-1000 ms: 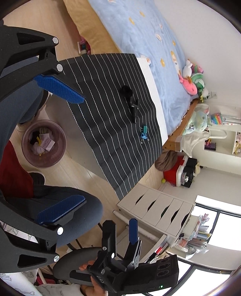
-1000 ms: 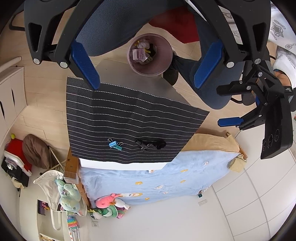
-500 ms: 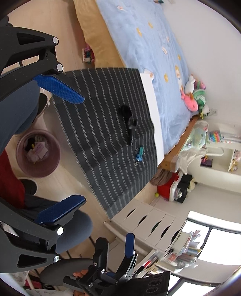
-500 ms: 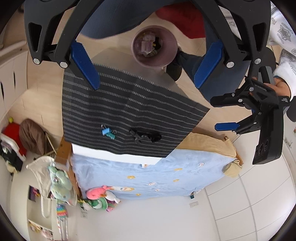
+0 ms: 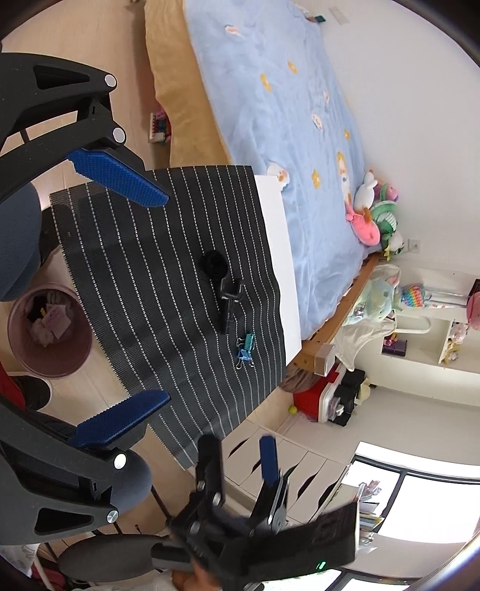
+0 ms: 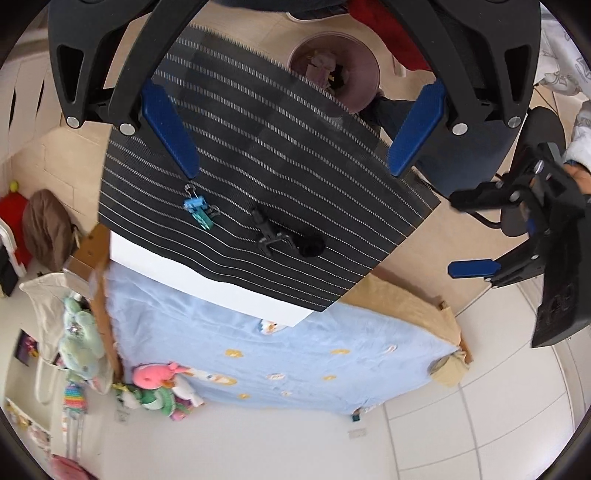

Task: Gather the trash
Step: 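Reach the right gripper to the black U-shaped handle and grasp it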

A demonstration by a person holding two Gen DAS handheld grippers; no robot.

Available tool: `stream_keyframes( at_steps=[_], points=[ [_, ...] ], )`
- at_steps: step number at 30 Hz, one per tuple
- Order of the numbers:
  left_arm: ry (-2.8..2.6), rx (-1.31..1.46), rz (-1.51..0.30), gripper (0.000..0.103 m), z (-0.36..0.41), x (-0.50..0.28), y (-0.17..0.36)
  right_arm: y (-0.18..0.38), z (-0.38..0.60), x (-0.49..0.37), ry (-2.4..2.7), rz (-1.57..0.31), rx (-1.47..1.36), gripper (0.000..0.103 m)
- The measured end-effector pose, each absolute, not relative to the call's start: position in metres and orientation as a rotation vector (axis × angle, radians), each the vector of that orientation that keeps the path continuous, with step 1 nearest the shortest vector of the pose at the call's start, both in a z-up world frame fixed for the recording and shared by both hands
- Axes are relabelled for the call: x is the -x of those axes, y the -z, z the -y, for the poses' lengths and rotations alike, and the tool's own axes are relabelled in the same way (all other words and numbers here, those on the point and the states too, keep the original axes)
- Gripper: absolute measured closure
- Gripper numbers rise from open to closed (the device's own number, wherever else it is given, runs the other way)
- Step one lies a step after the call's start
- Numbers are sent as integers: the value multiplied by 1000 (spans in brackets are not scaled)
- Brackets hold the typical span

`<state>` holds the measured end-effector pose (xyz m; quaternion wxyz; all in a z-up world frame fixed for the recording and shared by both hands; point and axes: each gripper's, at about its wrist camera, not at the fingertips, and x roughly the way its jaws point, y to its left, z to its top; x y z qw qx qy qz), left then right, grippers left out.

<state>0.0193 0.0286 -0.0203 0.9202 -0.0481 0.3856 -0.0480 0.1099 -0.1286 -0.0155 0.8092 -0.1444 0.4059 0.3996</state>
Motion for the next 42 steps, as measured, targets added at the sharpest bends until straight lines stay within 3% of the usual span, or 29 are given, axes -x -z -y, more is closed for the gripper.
stream_keyframes(
  at_steps=[23, 25, 33, 39, 42],
  points=[
    [89, 145, -813, 8, -42, -28, 37, 83, 34, -201, -961, -998, 597, 4],
    [87, 146, -816, 8, -43, -28, 37, 90, 30, -205, -970, -1021, 611, 23],
    [76, 160, -834, 8, -47, -30, 44, 112, 21, -210, -974, -1055, 679, 54],
    [76, 163, -838, 8, -48, -31, 47, 121, 17, -209, -962, -1048, 726, 67],
    [77, 162, -839, 8, -48, -31, 47, 120, 16, -209, -958, -1044, 738, 82]
  ],
)
